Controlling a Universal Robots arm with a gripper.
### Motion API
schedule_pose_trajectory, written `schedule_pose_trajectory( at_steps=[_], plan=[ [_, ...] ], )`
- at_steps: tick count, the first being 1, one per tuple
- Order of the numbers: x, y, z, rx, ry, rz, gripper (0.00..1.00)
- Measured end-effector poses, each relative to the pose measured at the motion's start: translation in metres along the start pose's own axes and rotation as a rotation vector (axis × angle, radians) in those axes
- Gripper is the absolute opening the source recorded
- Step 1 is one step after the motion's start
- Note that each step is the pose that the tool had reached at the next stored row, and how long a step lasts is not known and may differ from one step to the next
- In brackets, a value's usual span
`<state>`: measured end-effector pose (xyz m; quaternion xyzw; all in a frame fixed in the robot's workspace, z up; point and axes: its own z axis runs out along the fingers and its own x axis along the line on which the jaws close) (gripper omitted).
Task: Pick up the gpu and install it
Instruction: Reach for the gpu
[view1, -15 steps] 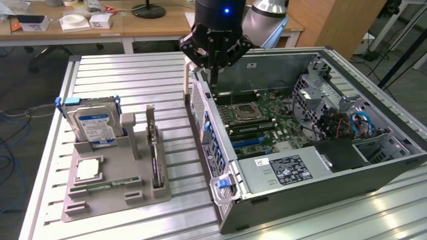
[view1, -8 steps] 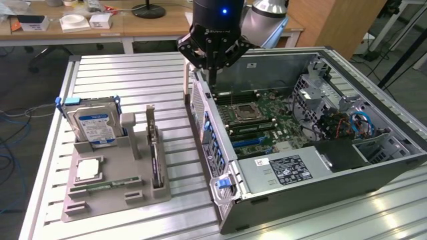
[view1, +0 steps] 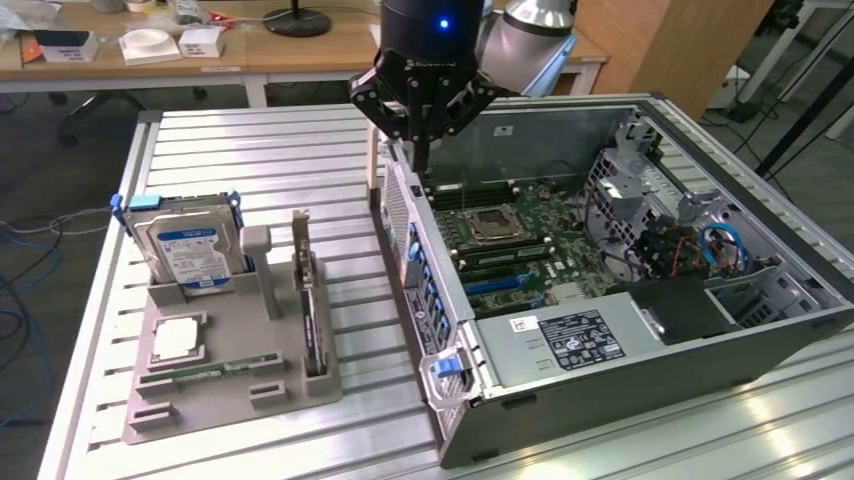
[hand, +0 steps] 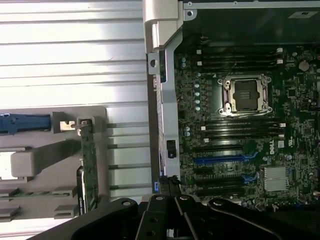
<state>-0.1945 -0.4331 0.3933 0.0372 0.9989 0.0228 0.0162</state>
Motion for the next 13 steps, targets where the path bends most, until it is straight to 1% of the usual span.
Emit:
schedule_pose_trajectory(
  at_steps=[13],
  plan=[
    [0.0076,-0.0053,-0.0005,0.0,0.0,0.0,0.11]
  ],
)
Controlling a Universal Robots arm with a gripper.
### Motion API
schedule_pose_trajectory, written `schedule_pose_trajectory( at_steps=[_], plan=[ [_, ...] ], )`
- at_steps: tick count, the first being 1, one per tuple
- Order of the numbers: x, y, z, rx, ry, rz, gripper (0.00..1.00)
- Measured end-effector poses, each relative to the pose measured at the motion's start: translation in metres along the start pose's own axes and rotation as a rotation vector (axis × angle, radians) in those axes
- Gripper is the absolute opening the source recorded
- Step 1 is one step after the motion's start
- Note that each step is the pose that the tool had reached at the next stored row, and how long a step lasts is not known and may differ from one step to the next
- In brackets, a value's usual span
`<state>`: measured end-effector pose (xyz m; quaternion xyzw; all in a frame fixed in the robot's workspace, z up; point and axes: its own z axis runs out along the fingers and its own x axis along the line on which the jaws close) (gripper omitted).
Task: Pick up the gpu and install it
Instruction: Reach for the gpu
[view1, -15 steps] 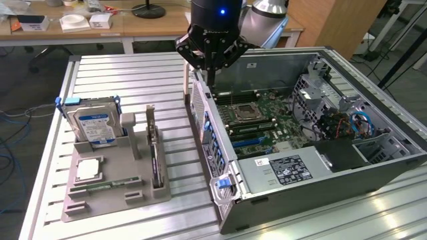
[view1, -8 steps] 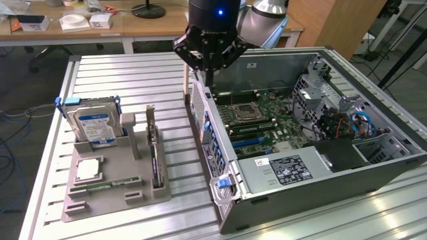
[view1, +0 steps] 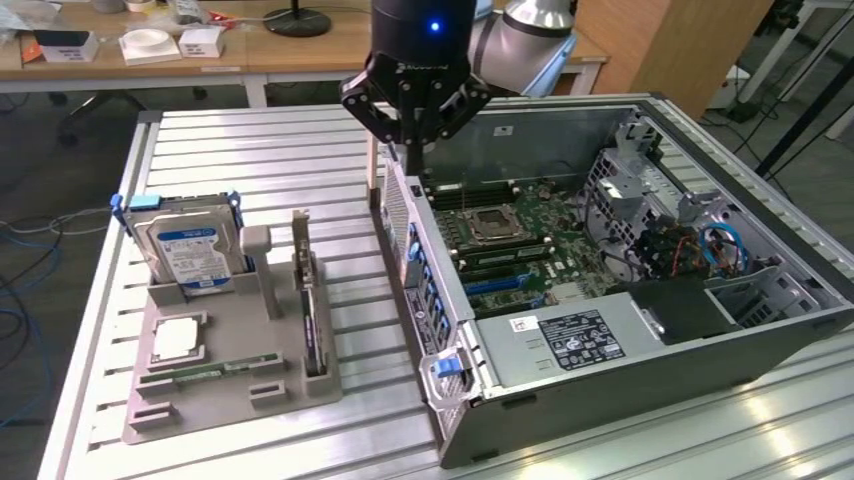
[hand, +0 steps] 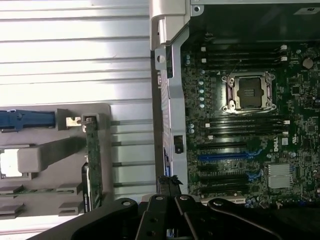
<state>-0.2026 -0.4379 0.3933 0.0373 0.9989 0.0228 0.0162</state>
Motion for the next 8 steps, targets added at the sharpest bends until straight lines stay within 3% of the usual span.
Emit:
schedule_pose_trajectory(
  at_steps=[8],
  plan=[
    [0.0046,-0.0034,-0.0003,0.0,0.0,0.0,0.11]
  ],
)
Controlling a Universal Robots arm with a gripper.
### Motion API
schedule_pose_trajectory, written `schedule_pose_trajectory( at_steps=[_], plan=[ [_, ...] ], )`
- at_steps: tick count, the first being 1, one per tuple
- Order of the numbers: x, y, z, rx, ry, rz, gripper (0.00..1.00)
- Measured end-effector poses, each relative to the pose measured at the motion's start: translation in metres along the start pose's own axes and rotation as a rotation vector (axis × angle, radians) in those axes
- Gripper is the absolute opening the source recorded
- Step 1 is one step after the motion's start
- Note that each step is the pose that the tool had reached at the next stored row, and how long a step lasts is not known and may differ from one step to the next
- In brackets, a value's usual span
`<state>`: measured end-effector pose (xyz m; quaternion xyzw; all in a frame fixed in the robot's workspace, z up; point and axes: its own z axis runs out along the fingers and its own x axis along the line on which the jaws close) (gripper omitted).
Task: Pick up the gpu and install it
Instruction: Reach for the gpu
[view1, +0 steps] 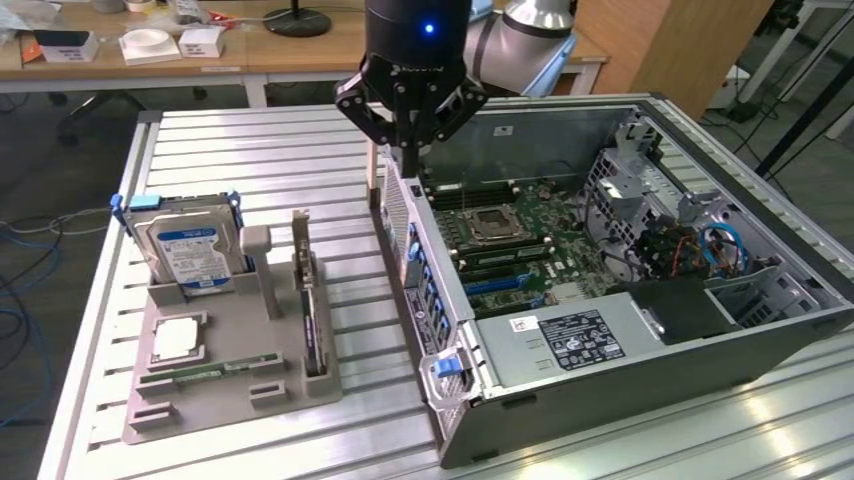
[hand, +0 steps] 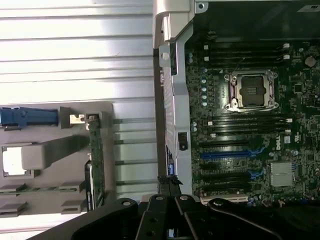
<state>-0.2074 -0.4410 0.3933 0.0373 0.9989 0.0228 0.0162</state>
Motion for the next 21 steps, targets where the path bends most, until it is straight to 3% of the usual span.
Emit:
schedule_pose_trajectory(
  at_steps=[21],
  plan=[
    [0.011,-0.0073,-0.0007,-0.0001,0.0,0.0,0.11]
  ],
)
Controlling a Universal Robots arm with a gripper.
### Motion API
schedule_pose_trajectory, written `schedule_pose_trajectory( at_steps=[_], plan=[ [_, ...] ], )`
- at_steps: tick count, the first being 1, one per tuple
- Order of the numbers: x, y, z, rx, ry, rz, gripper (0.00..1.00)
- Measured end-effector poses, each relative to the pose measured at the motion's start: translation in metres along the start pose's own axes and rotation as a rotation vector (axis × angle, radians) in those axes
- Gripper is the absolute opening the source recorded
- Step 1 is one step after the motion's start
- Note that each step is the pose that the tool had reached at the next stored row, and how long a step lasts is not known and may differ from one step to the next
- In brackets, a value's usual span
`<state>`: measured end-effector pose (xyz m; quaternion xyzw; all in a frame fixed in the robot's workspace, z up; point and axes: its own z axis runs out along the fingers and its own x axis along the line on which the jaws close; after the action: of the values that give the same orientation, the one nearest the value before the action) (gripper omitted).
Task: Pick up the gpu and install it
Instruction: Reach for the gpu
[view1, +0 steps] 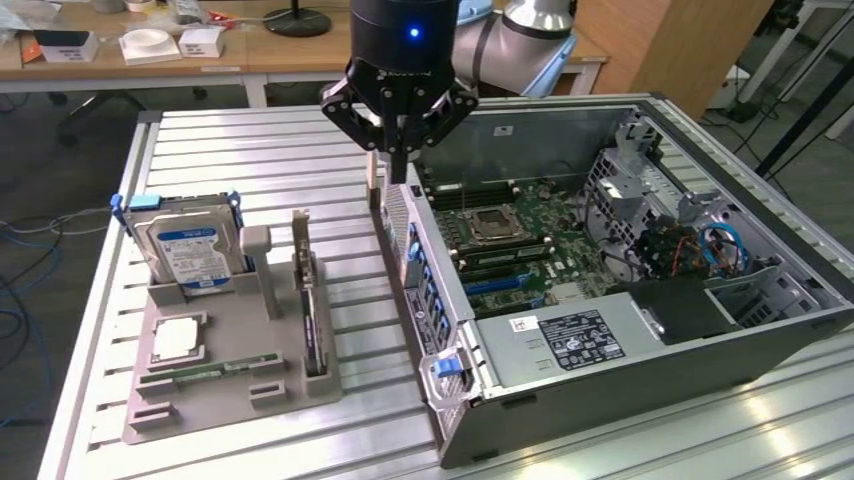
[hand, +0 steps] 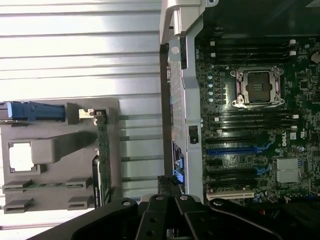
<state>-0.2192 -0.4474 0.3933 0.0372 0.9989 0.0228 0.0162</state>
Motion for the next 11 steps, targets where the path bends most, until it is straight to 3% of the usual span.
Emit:
schedule_pose_trajectory(
  at_steps=[11],
  plan=[
    [0.0061,-0.0034,-0.0004,0.0,0.0001,0.0,0.11]
  ],
)
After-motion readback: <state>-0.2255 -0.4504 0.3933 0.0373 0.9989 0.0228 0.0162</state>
